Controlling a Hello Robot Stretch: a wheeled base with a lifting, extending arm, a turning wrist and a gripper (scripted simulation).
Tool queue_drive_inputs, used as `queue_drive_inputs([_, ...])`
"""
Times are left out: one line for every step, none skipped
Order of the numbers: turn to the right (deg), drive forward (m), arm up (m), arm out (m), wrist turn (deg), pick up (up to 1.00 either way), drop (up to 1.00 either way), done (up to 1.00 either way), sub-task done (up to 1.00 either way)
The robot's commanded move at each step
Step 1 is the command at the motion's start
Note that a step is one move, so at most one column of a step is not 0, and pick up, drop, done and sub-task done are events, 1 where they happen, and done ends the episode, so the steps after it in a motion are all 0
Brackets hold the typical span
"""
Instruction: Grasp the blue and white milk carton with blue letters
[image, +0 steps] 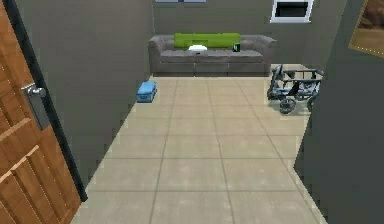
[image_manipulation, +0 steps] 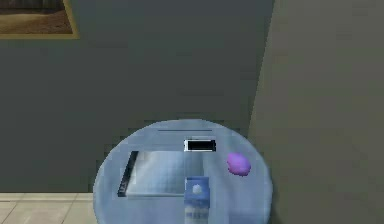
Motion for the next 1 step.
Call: queue_drive_inputs([0.0,0.0,0.5,0.0,0.0,0.0,0.0,0.0,0.0])
